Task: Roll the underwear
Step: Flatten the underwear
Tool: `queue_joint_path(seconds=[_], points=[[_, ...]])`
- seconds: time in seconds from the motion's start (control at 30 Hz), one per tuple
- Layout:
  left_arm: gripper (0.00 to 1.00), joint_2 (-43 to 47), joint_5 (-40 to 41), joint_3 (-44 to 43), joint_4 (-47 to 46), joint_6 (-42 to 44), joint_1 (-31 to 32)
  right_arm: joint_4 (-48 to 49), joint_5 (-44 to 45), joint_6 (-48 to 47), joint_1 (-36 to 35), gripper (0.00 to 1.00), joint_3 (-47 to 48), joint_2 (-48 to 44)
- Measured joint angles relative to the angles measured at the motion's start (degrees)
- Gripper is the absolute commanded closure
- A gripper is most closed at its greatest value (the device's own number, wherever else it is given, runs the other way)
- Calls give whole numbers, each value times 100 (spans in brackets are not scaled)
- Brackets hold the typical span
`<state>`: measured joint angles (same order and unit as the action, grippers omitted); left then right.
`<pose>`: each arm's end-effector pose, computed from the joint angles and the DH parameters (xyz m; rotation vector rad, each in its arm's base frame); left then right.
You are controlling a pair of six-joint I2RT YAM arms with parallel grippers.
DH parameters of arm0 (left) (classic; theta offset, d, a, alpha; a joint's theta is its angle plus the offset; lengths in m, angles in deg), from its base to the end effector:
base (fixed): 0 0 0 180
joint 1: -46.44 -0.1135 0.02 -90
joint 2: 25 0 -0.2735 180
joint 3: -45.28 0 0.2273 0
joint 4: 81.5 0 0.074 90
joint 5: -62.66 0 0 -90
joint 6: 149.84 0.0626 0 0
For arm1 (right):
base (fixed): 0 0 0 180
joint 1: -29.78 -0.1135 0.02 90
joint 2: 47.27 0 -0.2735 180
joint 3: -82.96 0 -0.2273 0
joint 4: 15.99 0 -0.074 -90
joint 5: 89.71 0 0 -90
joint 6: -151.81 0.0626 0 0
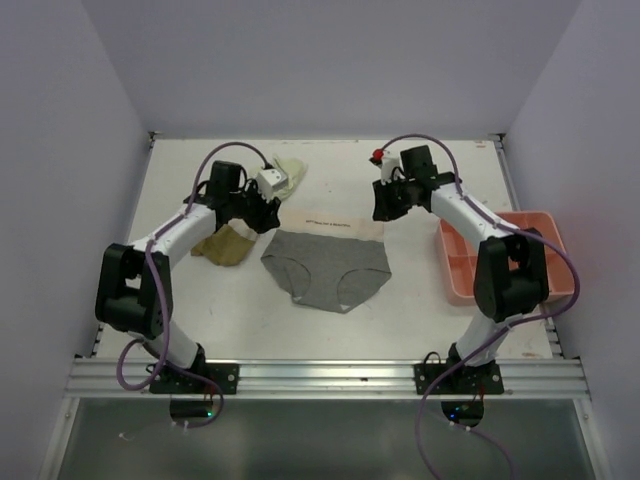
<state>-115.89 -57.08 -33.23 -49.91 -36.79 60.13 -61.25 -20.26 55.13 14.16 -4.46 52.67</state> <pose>0.3217 -0.1103 0.2491 0.9519 2.0597 -0.5185 0.3535 0.1216 0.2484 -0.6269 2.3967 0.5121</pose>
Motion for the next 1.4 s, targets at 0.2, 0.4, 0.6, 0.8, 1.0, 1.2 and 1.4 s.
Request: queue_joint_path(seconds=[0.2, 0.4, 0.6, 0.8, 1.0, 1.2, 1.4], points=[[53, -664, -164, 31, 177, -39, 0, -59, -286, -15, -87, 89, -225, 251], [54, -1305, -155, -114, 369, -116, 0, -57, -297, -44, -83, 91, -511, 579], [55, -1836, -55, -457, 415, -157, 15, 98, -313, 70, -83, 93, -1027, 662], [56, -2509, 116, -1384, 413, -190, 136, 332, -708, 367, -85, 95, -1565, 455], [52, -3491, 201, -2898, 476, -199, 173, 101, -1211, 695, -538, 80, -2105, -498], [52, -3213, 192, -3088, 525, -188, 173, -39, -1252, 769, -673, 78, -1388, -1665], [52, -1281, -26, -1421, 669, -153, 173, 236, -1217, 509, -573, 87, -289, -785]])
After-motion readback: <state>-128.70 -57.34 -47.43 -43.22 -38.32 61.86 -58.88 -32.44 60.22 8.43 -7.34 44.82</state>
